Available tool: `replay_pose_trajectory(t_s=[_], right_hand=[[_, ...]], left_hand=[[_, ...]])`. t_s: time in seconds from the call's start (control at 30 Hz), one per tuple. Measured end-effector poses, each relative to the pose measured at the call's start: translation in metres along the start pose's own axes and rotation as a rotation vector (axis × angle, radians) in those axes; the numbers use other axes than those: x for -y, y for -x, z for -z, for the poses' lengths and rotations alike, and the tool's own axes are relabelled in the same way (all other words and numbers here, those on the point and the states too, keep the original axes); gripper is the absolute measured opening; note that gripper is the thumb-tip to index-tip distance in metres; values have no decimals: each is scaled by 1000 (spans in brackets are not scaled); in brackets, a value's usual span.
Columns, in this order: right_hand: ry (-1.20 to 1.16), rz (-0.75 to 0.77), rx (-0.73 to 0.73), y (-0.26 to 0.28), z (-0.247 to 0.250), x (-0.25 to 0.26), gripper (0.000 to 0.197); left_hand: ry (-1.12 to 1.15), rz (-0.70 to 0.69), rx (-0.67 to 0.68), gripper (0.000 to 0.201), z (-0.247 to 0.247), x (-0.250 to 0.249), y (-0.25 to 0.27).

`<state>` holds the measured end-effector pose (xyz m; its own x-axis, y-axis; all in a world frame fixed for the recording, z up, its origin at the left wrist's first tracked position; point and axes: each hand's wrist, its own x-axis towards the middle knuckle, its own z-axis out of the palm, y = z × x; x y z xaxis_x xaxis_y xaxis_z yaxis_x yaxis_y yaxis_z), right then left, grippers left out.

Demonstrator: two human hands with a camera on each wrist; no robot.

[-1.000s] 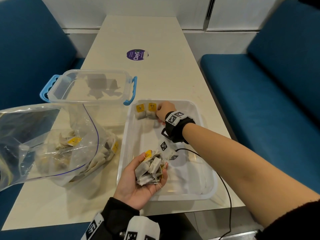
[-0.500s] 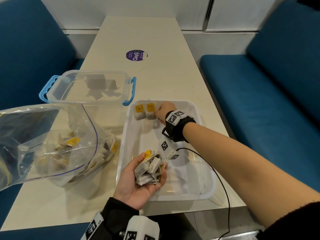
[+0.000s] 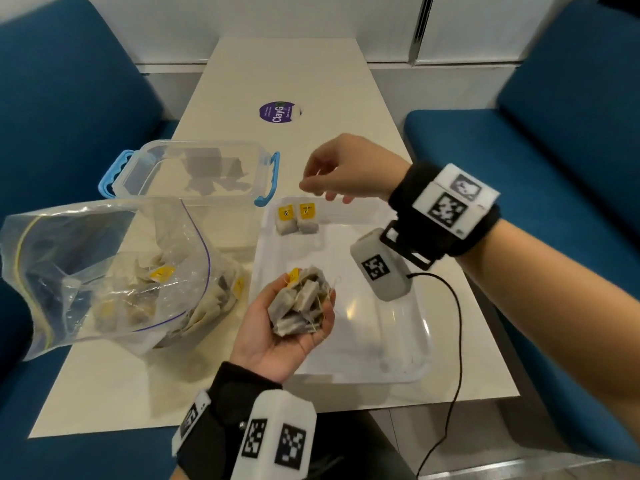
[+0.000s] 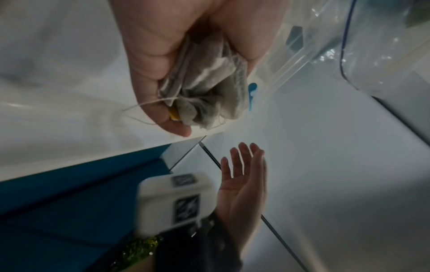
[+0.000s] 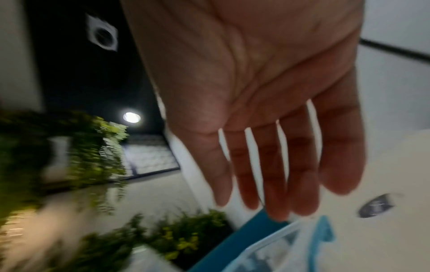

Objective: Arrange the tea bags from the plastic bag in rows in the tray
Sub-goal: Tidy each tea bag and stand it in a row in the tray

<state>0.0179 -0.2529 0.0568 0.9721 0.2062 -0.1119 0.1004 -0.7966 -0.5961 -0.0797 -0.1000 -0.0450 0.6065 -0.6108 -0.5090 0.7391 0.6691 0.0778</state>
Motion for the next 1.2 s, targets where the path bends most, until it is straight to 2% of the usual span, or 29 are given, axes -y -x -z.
replay_pose_trajectory(t_s=[0.1,0.17,0.23,0.33,0.53,0.8,0.97,1.2], right_hand=[[67,162,129,36,-5,14,23],[89,194,199,52,-15,14,25],[84,202,238,60,-25,10,27],[65,224,202,65,-37,2,25],[188,236,150,68,-50,-7,26],[130,210,113,67,-52,-10,19],[102,259,161,68,-52,-11,15],[121,271,186,63,-52,-12,25]], left_hand=[[31,7,96,54,-2,-2,2],[20,-7,111,49,-6,-1,3],[-42,-54,58,31,-11,1,3],[-85,-85,14,30,-12,4,3],[-102,-61,-6,30,-11,14,1],[-78,-61,-29,38,-11,14,1],[-90,-55,-23,31,-11,12,2],[-147,-88,-67,33,-11,14,-1]])
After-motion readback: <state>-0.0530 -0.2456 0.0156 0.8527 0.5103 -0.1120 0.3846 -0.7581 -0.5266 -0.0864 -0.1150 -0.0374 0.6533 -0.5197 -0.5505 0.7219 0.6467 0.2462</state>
